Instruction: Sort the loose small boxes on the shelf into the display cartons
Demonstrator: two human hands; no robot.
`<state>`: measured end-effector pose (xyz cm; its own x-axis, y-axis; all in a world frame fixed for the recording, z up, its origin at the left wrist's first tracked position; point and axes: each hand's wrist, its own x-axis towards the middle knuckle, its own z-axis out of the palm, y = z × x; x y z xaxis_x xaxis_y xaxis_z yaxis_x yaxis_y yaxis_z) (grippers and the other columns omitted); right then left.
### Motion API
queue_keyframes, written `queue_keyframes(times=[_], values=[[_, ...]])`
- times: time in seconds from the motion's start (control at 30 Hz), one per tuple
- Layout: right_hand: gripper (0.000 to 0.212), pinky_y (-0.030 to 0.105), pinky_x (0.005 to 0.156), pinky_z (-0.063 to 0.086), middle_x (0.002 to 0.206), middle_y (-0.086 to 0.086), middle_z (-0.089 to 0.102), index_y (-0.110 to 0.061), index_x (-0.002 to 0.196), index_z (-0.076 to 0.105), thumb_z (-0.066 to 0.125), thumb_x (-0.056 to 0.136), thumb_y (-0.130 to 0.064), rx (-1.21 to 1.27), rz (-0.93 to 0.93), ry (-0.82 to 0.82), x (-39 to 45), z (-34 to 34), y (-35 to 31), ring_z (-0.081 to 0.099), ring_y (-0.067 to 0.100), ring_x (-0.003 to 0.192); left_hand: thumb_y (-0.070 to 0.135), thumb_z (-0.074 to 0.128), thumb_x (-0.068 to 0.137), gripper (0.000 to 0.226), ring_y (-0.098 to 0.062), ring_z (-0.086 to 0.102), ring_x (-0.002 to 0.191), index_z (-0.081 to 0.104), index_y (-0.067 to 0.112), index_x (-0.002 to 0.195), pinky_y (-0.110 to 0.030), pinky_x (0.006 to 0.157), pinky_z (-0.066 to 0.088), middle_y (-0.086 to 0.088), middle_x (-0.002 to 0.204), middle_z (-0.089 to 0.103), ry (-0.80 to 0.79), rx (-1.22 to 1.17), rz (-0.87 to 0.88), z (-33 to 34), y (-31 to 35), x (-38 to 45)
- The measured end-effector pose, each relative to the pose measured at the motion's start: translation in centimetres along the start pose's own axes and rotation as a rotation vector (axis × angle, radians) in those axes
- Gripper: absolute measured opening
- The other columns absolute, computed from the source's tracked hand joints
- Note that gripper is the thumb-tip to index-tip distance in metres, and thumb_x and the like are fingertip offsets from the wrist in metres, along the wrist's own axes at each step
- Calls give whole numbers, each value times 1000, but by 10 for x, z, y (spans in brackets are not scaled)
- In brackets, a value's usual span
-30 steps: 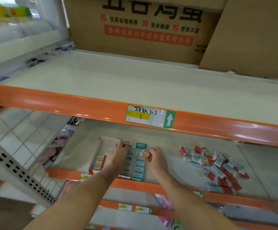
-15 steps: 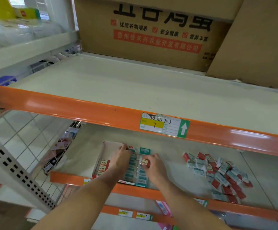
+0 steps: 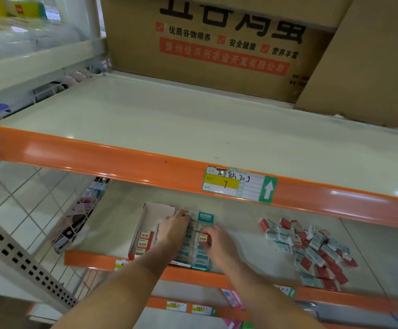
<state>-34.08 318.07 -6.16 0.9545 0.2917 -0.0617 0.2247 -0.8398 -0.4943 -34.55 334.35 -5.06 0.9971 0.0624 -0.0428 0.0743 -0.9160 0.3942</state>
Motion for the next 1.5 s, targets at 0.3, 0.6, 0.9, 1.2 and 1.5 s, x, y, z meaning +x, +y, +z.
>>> queue_keyframes(times=[0.3,0.6,0.9,1.2,1.5], values=[[35,23,87,50,120,-13,59,-30,123,60,68,90,-20,-50,-24,-18,-1,-1,2,60,8,103,25,49,98,11,-15,63,83,56,22,106,-27,76,53,3,100,65,-70,192,45,-7,6,-4],[33,25,85,52,116,-12,62,-30,121,61,69,90,-25,-68,-26,-28,-1,-5,0,60,8,101,13,46,98,24,-21,61,100,62,16,116,-32,84,50,-2,112,64,33,115,96,1,2,-9],[40,27,90,50,120,-10,61,-28,130,59,68,91,-33,11,-63,7,2,-6,-16,60,10,104,21,53,95,24,-18,50,113,58,20,118,-32,77,50,2,120,53,113,100,93,-17,-14,-11],[37,31,99,43,127,-1,57,-19,128,61,66,93,-31,-20,-143,6,23,15,-70,53,18,117,10,54,91,30,-17,52,110,59,21,118,-33,85,51,3,122,54,190,56,-45,-45,-66,-30],[32,31,96,49,126,-8,57,-23,120,64,70,90,-27,-41,-158,-19,35,34,-111,55,12,112,14,54,92,36,-18,50,117,56,21,128,-37,94,50,2,123,54,193,19,-36,-52,-100,-39]])
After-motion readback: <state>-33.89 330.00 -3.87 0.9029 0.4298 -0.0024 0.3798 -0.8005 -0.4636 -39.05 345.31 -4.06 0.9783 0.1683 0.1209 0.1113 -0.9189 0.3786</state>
